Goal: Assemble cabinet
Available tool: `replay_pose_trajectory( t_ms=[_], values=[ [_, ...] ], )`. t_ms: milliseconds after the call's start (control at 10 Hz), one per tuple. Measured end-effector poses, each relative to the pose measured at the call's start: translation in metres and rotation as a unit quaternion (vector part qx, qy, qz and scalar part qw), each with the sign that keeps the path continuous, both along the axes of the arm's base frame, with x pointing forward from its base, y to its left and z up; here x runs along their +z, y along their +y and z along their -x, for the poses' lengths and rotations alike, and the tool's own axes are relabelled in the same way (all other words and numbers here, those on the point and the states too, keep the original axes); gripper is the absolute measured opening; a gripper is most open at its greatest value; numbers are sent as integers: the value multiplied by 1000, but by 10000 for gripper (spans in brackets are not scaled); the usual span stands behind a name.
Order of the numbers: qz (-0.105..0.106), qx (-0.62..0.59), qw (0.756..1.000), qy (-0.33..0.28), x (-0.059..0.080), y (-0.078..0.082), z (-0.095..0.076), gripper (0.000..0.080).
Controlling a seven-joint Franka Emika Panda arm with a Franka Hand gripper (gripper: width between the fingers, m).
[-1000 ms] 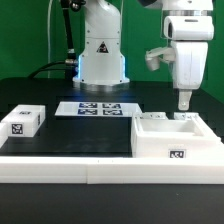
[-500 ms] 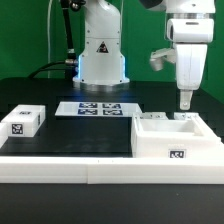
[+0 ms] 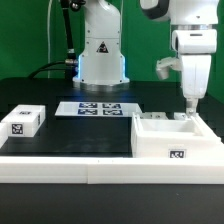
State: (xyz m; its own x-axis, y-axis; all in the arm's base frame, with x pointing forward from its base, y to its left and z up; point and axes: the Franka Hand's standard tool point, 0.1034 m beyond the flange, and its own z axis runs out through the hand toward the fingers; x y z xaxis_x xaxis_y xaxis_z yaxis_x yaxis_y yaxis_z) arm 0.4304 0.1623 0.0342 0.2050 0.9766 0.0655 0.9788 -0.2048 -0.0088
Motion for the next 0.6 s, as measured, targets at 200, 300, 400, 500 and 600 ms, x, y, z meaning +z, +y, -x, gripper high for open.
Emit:
replay_pose_trajectory(
  t_ms=[200,300,400,500,600],
  values=[
    [-2,2,1000,7,-10,1,3,797],
    [-2,-1,1000,10,-13,1,5,797],
    [-2,0,1000,10,-13,2,6,797],
    [-2,0,1000,11,-13,2,6,797],
    [-2,-1,1000,12,-14,2,7,708]
  ],
)
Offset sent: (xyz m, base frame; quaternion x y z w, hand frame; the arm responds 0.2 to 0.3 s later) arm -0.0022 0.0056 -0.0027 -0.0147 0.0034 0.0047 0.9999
